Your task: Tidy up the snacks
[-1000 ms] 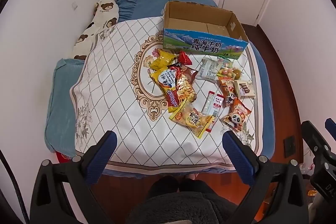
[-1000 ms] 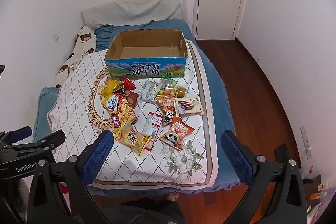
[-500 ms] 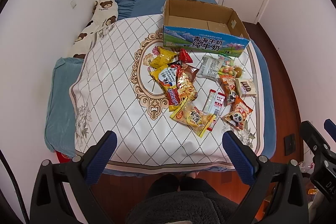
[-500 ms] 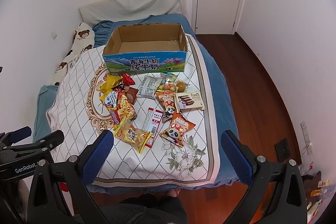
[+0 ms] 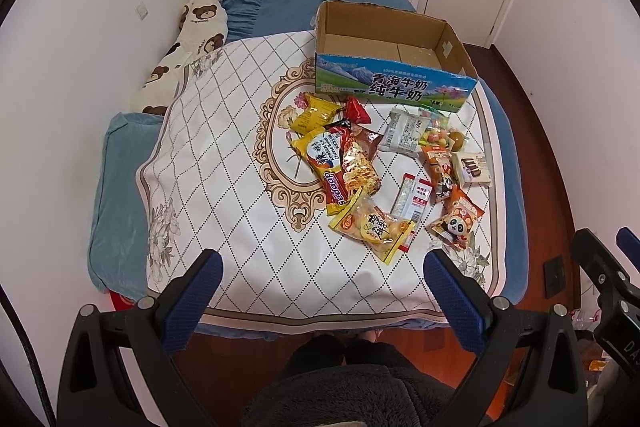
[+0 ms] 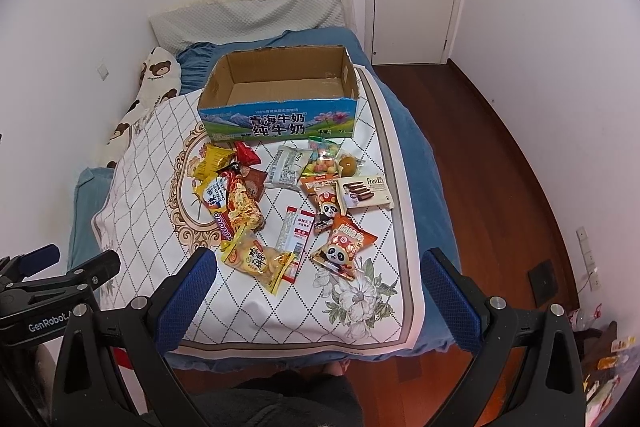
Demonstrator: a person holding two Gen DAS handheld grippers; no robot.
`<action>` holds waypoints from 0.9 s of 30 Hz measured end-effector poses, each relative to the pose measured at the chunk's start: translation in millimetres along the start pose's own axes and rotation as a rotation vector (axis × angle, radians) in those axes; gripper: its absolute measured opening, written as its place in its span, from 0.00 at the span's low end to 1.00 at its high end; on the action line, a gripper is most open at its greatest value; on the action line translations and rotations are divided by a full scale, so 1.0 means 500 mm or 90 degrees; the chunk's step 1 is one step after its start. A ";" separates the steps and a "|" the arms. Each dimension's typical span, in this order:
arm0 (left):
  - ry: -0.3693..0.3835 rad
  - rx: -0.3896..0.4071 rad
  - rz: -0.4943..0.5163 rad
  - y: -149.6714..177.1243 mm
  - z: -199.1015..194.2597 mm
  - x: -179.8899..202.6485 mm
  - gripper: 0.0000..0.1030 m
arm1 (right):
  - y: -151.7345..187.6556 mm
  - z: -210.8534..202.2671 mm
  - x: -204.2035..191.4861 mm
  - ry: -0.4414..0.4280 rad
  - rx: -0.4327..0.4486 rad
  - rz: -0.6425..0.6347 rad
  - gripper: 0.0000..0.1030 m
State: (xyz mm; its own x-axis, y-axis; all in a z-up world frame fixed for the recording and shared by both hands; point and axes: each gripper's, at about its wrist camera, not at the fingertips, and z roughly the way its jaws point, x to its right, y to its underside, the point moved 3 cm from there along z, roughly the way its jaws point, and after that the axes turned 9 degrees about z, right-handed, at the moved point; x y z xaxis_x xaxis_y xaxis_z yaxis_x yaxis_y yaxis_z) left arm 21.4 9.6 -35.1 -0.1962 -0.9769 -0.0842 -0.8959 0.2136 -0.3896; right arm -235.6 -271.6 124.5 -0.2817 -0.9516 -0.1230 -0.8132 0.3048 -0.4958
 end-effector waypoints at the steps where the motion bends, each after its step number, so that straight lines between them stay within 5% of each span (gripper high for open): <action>1: 0.001 0.000 0.000 0.000 0.000 0.000 1.00 | 0.000 0.000 0.001 0.000 0.000 -0.001 1.00; 27: 0.003 0.008 -0.001 0.004 -0.021 -0.006 1.00 | 0.002 -0.006 -0.009 -0.008 0.001 -0.001 1.00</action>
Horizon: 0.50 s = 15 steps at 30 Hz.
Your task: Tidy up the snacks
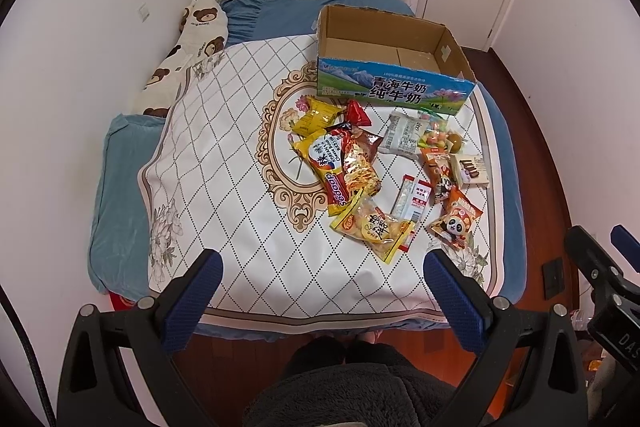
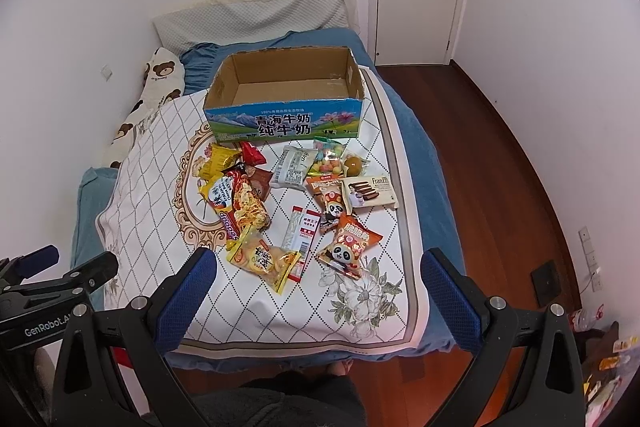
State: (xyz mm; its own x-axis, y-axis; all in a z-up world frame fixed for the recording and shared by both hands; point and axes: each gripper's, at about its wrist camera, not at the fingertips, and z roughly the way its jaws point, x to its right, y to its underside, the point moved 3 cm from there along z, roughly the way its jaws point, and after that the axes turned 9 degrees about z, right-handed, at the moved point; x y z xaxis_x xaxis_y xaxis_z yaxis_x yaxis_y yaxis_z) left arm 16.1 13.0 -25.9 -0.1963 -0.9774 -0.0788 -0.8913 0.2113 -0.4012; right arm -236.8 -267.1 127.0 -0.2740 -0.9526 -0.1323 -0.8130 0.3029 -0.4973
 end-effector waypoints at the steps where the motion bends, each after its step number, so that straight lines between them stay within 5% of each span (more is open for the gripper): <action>1: 0.000 0.002 0.000 0.000 -0.003 0.001 1.00 | 0.000 0.000 0.001 0.000 0.000 0.000 1.00; 15: -0.002 0.020 0.008 -0.008 -0.020 0.014 1.00 | 0.001 0.001 0.006 -0.001 0.005 0.003 1.00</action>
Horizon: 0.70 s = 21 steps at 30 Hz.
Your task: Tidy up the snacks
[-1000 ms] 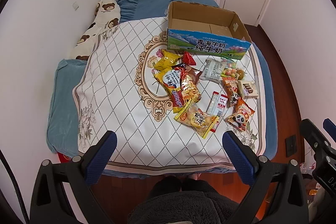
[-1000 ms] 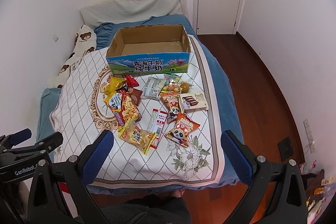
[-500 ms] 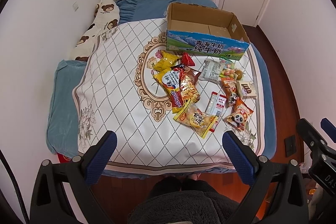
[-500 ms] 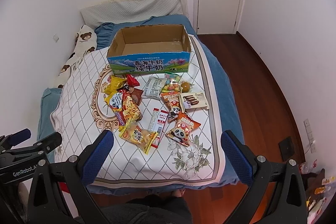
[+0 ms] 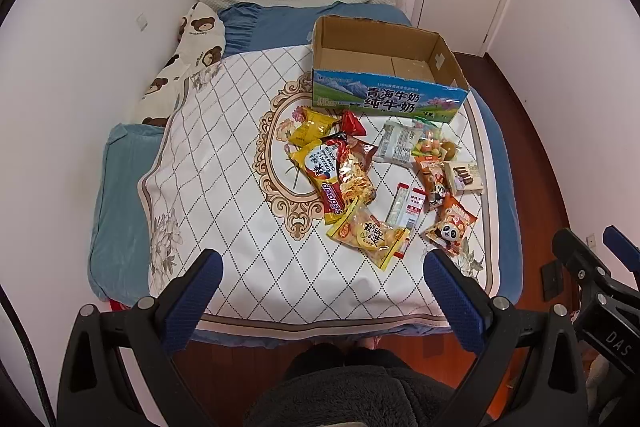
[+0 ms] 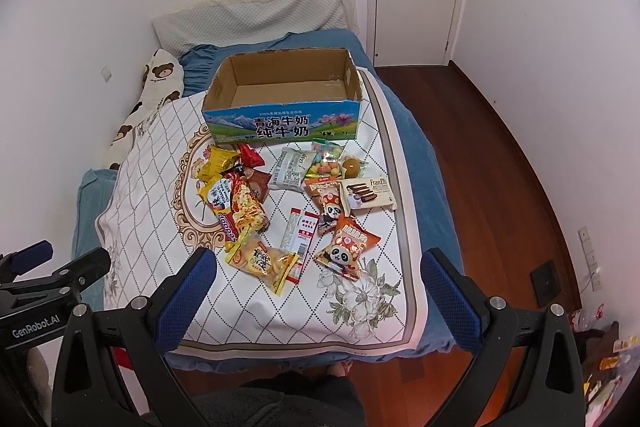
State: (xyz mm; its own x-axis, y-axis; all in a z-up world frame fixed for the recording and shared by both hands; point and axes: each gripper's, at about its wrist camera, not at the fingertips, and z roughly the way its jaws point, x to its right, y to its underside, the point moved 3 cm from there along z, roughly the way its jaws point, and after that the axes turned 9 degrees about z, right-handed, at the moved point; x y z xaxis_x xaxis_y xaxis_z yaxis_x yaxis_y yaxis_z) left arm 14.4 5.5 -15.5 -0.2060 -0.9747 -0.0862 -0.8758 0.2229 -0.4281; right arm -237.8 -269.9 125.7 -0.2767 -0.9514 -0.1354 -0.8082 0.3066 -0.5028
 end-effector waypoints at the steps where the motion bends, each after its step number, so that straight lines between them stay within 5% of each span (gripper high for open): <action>1: 0.000 0.002 0.000 -0.001 -0.001 0.000 1.00 | -0.001 0.000 0.002 0.000 0.000 -0.001 1.00; 21: -0.005 -0.006 0.004 -0.009 0.045 -0.001 1.00 | -0.008 0.034 0.007 0.007 -0.012 0.021 1.00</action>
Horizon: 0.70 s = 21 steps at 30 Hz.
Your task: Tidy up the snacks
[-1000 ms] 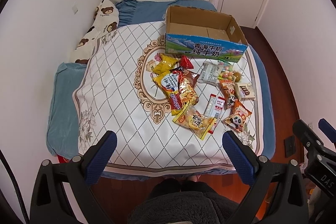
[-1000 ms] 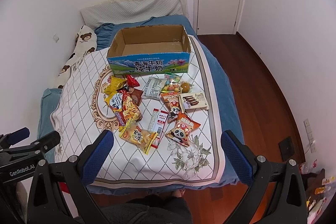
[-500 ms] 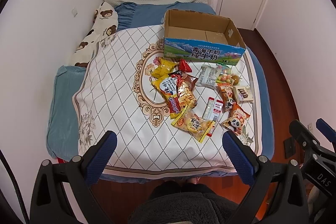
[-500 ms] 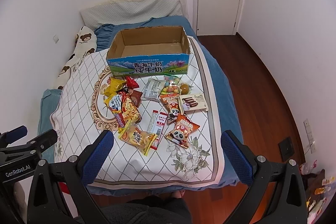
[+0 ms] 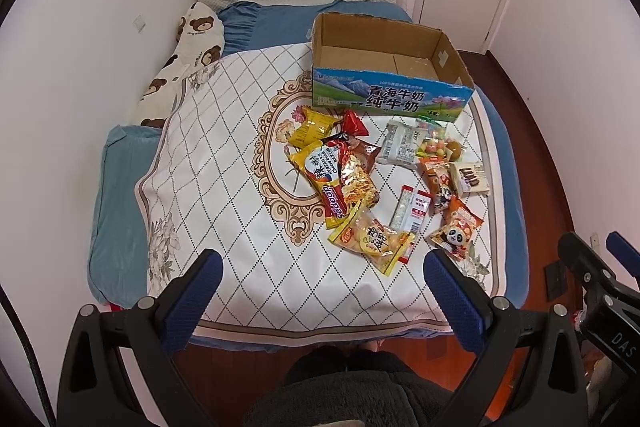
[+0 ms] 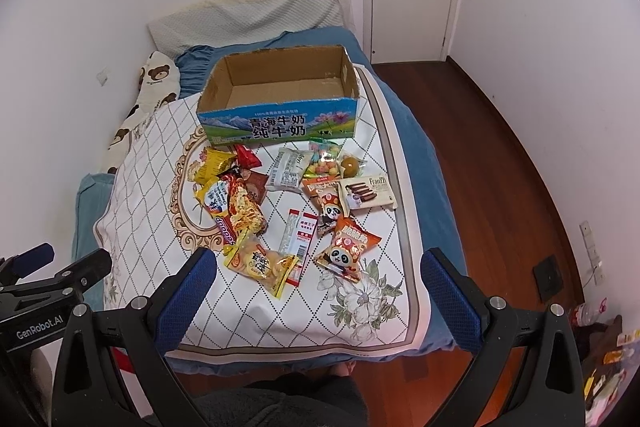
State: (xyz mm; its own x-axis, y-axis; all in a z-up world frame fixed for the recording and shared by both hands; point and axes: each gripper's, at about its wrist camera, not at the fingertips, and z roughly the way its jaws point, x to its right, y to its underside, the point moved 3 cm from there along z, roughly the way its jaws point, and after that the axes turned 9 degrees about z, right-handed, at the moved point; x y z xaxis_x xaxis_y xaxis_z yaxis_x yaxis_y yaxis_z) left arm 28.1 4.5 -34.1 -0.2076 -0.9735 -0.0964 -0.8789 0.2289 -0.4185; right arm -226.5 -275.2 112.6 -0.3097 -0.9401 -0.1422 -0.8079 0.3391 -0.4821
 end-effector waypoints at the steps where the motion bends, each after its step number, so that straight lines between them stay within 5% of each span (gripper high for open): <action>1: 0.000 -0.002 0.001 -0.001 0.010 -0.001 1.00 | 0.001 0.011 0.003 0.001 -0.004 0.006 1.00; 13: 0.009 -0.083 0.013 -0.036 0.244 -0.025 1.00 | 0.020 0.262 0.070 0.049 -0.073 0.107 1.00; 21: 0.129 -0.266 -0.035 0.003 0.471 0.009 0.99 | 0.083 0.458 0.137 0.060 -0.187 0.223 1.00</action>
State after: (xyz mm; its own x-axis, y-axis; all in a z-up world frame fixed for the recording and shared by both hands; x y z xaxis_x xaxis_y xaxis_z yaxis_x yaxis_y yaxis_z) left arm 127.1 0.1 -247.8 -0.1995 -0.9735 0.1120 -0.9798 0.1993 -0.0137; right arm -166.6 -333.5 -115.0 -0.6222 -0.7648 -0.1674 -0.7502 0.6436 -0.1519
